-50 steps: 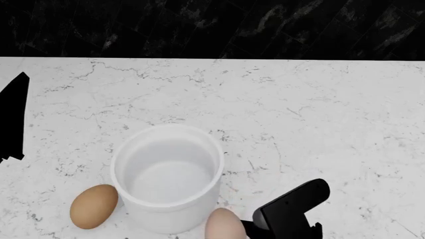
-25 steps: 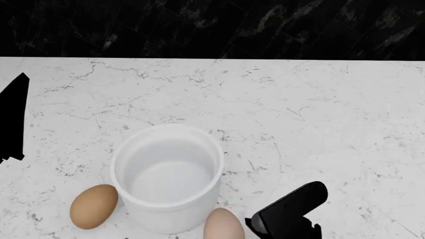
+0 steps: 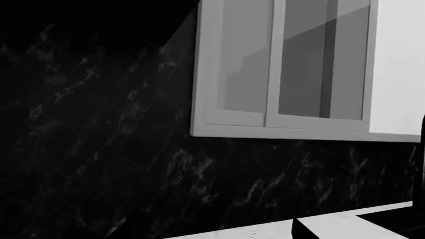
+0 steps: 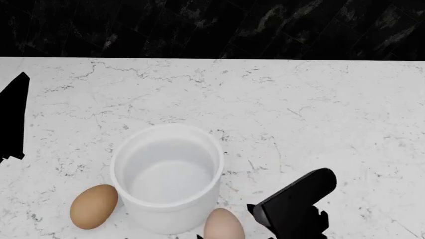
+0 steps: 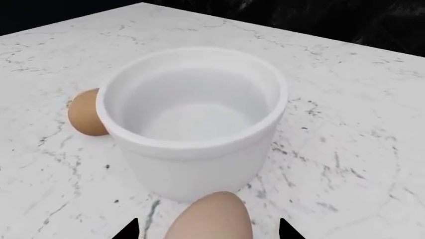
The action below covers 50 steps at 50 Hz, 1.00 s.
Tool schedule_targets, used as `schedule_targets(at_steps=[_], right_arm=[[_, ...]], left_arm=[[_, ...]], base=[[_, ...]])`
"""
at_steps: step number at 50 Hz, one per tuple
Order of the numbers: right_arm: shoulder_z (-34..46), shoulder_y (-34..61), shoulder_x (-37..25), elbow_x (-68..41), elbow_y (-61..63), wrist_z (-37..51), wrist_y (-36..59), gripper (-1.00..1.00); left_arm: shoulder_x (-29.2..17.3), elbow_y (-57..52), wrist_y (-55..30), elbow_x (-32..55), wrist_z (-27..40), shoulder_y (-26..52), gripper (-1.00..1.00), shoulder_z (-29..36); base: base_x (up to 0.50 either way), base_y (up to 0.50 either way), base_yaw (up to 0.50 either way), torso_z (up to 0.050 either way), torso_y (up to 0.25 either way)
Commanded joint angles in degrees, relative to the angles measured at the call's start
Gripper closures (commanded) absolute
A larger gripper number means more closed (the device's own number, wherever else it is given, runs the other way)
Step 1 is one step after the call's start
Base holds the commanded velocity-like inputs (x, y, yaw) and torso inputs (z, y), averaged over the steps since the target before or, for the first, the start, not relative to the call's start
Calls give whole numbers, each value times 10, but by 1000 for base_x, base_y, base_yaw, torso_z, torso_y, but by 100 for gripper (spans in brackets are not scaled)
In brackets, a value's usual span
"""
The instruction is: Place the eggs and milk next to the bowl.
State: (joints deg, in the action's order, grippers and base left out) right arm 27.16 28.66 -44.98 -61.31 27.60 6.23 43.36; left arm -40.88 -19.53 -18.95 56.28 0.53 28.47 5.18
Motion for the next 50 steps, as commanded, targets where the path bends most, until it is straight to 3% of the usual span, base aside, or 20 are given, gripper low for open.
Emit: schedule_targets(at_steps=[1, 17, 32, 50], right_arm=[[-31, 1, -8, -18, 45, 11, 10, -100], [-89, 24, -38, -83, 115, 65, 6, -100], [-164, 55, -77, -149, 174, 148, -13, -100], [-203, 123, -80, -94, 161, 228, -22, -100]], left_arm=[[10, -7, -9, -4, -10, -2, -100, -15], [24, -16, -4, -14, 36, -16, -100, -22], [49, -19, 44, -107, 75, -33, -100, -17], [59, -40, 57, -152, 120, -62, -100, -15]], base=[[0, 0, 0, 0, 0], [0, 0, 0, 0, 0], [0, 0, 0, 0, 0], [0, 0, 0, 0, 0]])
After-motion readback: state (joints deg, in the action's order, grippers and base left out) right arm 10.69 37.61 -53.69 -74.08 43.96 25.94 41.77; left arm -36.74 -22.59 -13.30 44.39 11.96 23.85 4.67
